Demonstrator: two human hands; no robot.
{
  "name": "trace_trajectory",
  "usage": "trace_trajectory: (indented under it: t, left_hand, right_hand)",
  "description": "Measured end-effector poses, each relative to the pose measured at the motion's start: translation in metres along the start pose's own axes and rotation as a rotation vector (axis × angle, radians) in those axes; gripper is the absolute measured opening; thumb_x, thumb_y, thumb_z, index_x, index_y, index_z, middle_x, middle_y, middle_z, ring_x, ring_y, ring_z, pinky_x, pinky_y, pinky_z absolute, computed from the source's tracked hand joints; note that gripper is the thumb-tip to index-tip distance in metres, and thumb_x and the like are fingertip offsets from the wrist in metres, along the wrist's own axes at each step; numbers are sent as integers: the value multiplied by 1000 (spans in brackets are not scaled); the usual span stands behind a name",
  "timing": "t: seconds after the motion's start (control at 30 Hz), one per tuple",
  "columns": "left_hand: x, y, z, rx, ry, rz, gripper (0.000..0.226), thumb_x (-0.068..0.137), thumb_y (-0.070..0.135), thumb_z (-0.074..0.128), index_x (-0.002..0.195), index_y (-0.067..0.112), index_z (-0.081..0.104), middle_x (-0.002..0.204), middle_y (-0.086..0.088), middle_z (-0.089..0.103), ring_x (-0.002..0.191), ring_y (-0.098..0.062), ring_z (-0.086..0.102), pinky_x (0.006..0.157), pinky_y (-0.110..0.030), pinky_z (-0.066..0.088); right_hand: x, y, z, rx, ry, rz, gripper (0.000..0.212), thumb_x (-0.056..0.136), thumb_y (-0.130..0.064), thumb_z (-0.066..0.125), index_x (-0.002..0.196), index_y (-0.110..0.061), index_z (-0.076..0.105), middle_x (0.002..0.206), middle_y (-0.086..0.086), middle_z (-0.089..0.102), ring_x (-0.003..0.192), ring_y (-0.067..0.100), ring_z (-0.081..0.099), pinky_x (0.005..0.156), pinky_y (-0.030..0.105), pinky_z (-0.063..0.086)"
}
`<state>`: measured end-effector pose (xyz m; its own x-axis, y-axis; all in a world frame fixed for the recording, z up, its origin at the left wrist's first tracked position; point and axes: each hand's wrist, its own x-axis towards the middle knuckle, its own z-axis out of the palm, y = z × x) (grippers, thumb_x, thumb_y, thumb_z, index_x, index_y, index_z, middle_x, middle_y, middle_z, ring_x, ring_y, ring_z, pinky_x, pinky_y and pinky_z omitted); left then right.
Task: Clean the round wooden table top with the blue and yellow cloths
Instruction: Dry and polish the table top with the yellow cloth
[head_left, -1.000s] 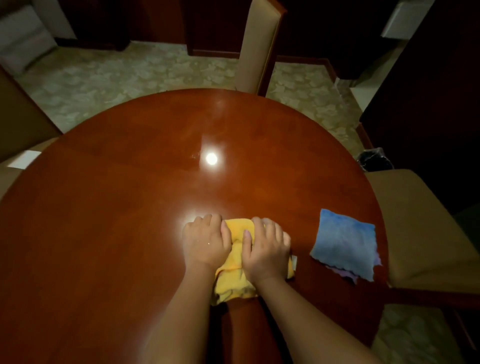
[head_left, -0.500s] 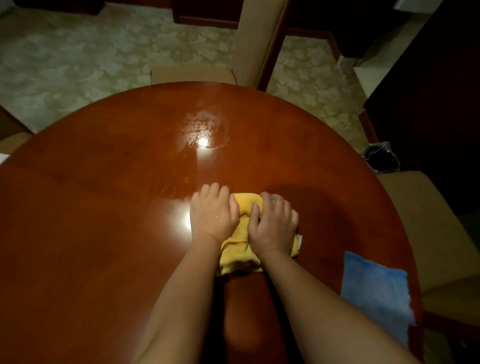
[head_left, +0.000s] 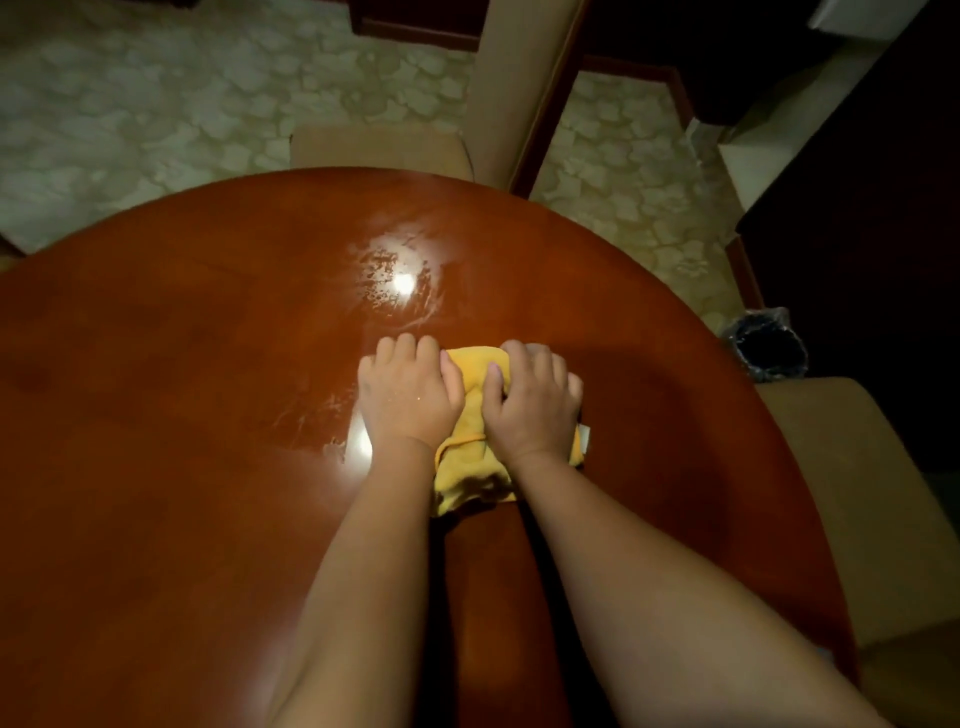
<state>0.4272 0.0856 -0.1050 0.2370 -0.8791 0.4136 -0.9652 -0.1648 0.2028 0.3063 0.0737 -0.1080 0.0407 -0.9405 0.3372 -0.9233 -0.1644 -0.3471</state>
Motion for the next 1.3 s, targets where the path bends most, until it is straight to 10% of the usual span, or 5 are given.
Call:
trace_trajectory:
  t: [0.4, 0.93, 1.3]
  left_hand:
    - [38, 22, 18, 128, 32, -196, 27, 89, 28, 35, 84, 11, 55, 74, -6, 55, 65, -26, 51, 59, -33, 33]
    - [-85, 120, -23, -124, -126, -90, 37, 90, 35, 32, 98, 12, 59, 92, -3, 61, 89, -27, 56, 90, -45, 39]
    - [-120, 148, -23, -101, -73, -67, 30, 90, 34, 33, 96, 16, 56, 90, -2, 55, 86, -26, 51, 79, -41, 30]
  right_hand:
    - [89, 16, 19, 116, -176, -265, 49, 87, -44, 24, 108, -21, 61, 103, 1, 61, 100, 22, 52, 87, 39, 35]
    - [-27, 136, -71, 56, -202, -300, 46, 92, -45, 33, 113, -14, 60, 103, 5, 61, 96, 27, 55, 82, 39, 40]
    - [-62, 162, -90, 54, -118, -284, 44, 91, -43, 38, 114, -13, 61, 104, 6, 63, 97, 26, 57, 79, 38, 44]
